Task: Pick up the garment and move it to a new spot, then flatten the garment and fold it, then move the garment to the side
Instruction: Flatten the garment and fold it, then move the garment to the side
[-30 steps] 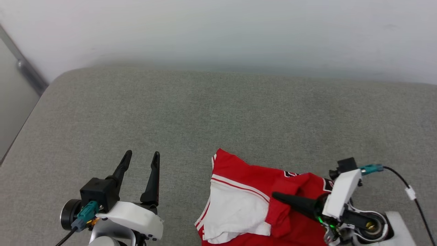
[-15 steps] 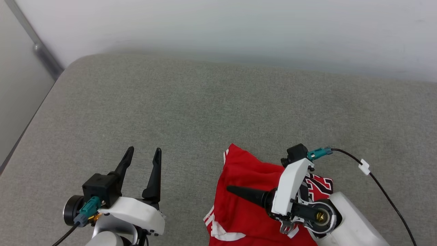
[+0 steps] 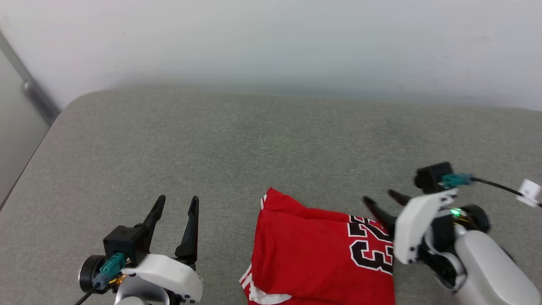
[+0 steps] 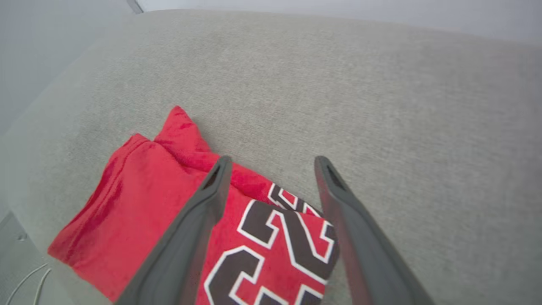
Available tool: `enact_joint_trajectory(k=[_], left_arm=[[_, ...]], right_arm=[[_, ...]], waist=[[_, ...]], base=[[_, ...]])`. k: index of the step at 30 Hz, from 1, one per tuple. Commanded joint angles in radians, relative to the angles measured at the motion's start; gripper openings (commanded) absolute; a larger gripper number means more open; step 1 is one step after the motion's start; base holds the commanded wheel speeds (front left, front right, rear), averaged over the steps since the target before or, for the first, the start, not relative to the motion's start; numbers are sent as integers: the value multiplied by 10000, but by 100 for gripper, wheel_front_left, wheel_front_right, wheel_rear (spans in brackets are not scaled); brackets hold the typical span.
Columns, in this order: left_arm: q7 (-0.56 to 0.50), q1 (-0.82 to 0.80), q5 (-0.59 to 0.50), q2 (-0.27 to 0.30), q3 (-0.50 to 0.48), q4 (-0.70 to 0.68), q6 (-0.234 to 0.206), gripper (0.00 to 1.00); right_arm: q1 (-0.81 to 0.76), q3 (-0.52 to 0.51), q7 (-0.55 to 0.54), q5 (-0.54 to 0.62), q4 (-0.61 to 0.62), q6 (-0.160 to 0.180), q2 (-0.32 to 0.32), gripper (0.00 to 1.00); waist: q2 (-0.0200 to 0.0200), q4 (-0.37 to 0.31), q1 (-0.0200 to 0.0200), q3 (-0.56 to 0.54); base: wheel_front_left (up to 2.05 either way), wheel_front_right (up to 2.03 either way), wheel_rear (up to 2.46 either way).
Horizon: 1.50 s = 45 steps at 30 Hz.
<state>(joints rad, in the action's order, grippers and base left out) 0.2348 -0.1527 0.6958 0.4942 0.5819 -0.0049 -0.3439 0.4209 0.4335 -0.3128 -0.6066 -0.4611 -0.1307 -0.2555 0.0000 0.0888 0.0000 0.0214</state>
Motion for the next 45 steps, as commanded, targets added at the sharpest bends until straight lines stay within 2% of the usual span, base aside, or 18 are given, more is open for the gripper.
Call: enact_joint_trajectory(k=[1, 2, 3, 4, 8, 11, 16, 21, 36, 42, 45], left_arm=[[1, 99, 13, 38, 2, 19, -46, 100], [1, 140, 24, 54, -13, 20, -63, 100], [3, 254, 49, 87, -29, 36, -108, 100], [3, 254, 49, 87, -29, 36, -108, 100], [35, 362, 29, 170, -90, 15, -214, 100], [75, 484, -16, 235, -126, 38, -238, 100], [138, 607, -13, 295, -240, 154, -232, 100], [212, 849, -53, 304, -382, 272, -256, 100], [294, 1155, -99, 170, -865, 283, -300, 100], [306, 1134, -123, 95, -1122, 235, -324, 100], [314, 1148, -165, 71, -1315, 157, -357, 100]], right_arm=[[-328, -338, 184, 468, 75, 0, -111, 100], [-485, -772, 352, 849, 218, 2, -156, 100], [-968, -1704, 650, 1606, 625, 0, -152, 100], [-968, -1704, 650, 1606, 625, 0, -152, 100], [-2036, -3537, 1441, 2770, 2048, 0, 61, 100], [-2897, -4417, 2079, 3365, 3249, 0, 389, 100], [-4098, -4845, 2837, 3754, 4876, 2, 873, 100], [-4980, -4657, 3106, 3865, 5671, 2, 1186, 100], [-5687, -4727, 2683, 3965, 6224, 2, 1508, 100], [-5719, -5609, 1320, 2661, 5408, 2, 1728, 100], [-5507, -6236, 418, 1863, 4750, 0, 1527, 100]], waist=[[0, -154, 0, -129], [0, -216, 0, -170], [0, -352, 0, -272], [0, -352, 0, -272], [0, -564, 0, -353], [0, -697, 0, -383], [0, -825, 0, -453], [0, -989, 0, -546], [0, -1134, 0, -706], [0, -1146, 0, -658], [0, -1074, 0, -586]], base=[[0, 0, 0], [0, 0, 0], [0, 0, 0], [0, 0, 0], [0, 0, 0], [0, 0, 0], [0, 0, 0], [0, 0, 0], [0, 0, 0], [0, 0, 0], [0, 0, 0]])
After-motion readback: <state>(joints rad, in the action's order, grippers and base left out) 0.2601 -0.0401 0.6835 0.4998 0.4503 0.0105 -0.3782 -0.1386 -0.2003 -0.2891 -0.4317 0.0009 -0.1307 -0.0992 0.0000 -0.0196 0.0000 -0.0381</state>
